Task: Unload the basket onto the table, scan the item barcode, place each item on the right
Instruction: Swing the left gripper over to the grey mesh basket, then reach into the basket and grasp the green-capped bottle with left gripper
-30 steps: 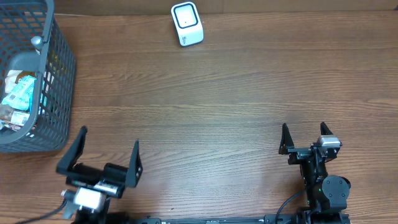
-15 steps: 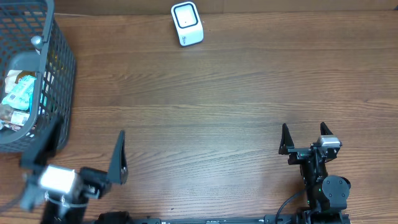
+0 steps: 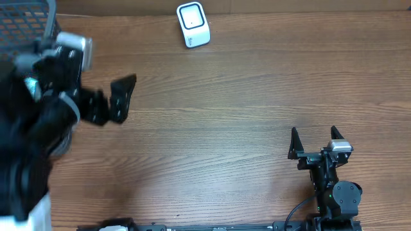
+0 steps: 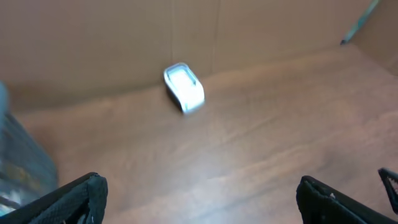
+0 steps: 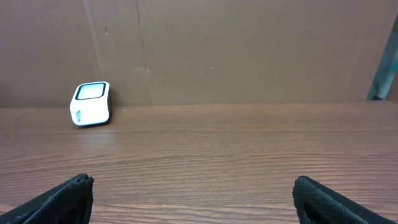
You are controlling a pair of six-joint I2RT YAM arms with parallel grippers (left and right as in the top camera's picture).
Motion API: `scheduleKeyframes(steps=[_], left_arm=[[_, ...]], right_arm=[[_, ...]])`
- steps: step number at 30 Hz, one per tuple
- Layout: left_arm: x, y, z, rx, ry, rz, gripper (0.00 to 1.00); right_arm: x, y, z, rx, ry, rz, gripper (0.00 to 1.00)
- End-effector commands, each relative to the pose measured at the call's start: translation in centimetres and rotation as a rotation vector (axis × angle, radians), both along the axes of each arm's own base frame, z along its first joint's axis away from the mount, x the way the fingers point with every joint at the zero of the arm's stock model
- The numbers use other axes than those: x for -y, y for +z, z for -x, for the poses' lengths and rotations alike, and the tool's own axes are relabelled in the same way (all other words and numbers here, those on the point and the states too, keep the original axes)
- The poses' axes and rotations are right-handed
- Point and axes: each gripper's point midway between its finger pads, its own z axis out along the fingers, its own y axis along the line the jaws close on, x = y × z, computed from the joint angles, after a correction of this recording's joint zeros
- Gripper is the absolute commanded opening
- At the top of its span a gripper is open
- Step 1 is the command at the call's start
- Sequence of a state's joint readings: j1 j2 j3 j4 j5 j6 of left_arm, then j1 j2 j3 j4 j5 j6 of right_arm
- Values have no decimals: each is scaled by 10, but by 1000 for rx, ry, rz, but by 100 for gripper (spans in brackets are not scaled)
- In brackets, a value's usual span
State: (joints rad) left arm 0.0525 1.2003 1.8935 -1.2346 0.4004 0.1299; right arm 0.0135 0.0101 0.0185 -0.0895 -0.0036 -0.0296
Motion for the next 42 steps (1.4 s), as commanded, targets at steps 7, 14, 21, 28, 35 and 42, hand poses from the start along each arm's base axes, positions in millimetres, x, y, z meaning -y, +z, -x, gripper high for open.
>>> scheduleKeyframes(steps=[7,14,21,28,35,42], left_arm=[[-3,-65,-45,-299,49,74,100],[-15,-86,-73,-363,118,102,100],[-107,-81,-94,-293,472,109,100],[-201,-84,-67,-296,806,209,100],[-270,-97,-37,-320,1011,258,100],[-317,-150,-30,-465,1120,304,100]], right_arm=[[-1,-2,0,2,7,4,100],[-1,-2,0,2,7,4,100],[-1,-2,0,2,7,4,100],[-1,-2,0,2,7,4,100],[-1,-2,0,2,7,4,100],[-1,-2,0,2,7,4,100]])
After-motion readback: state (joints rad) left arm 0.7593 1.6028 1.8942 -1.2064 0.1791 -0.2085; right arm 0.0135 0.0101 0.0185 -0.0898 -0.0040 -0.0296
